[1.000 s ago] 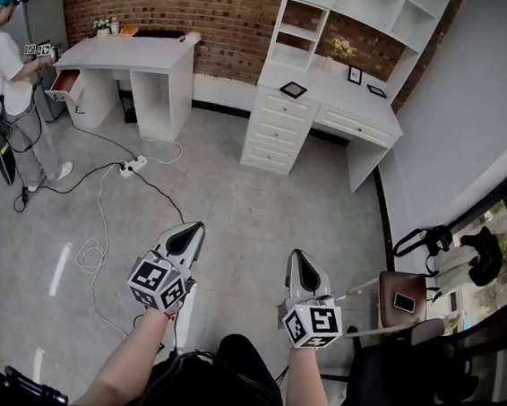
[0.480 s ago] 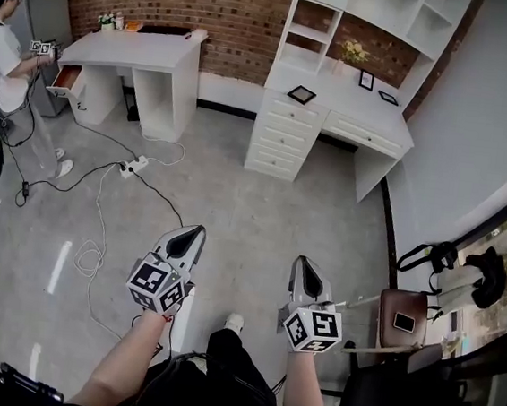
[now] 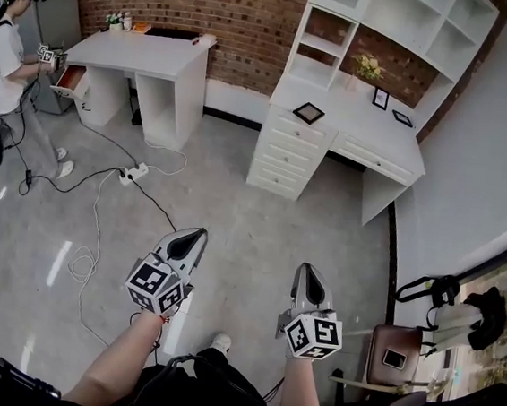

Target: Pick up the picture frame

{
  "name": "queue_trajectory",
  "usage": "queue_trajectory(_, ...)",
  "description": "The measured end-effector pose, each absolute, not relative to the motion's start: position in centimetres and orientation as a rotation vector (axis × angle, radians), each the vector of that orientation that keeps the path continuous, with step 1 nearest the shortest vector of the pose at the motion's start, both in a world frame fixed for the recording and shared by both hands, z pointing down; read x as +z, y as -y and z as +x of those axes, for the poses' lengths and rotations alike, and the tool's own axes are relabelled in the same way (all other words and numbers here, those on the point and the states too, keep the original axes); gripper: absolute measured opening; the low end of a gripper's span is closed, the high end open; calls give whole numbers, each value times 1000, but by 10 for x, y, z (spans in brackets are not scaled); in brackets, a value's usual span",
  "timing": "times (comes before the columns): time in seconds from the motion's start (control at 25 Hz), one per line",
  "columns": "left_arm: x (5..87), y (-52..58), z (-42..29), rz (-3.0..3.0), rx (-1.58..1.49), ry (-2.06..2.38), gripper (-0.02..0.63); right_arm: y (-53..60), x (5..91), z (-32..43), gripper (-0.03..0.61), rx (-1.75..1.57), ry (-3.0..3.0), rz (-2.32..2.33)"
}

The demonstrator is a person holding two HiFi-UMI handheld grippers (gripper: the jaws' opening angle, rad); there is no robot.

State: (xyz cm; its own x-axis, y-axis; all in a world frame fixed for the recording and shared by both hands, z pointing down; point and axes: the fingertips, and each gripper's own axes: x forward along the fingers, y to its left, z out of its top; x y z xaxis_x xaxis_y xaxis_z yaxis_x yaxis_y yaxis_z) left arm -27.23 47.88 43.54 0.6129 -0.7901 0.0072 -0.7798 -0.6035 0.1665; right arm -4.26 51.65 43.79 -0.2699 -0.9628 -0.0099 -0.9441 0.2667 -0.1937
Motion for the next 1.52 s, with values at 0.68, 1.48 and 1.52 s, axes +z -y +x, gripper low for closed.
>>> queue_trajectory(0.68, 440, -389, -219, 2663, -119, 1350, -3, -427, 448, 12, 3, -247, -2428, -1754)
queue_trajectory(1.48, 463, -301, -179, 2639, -89, 1299, -3, -348, 474, 52, 3, -330, -2384, -1806)
queue_trajectory(1.52, 463, -291, -177, 2639, -90, 1296, -3, -338, 474, 54, 3, -334, -2377, -1809)
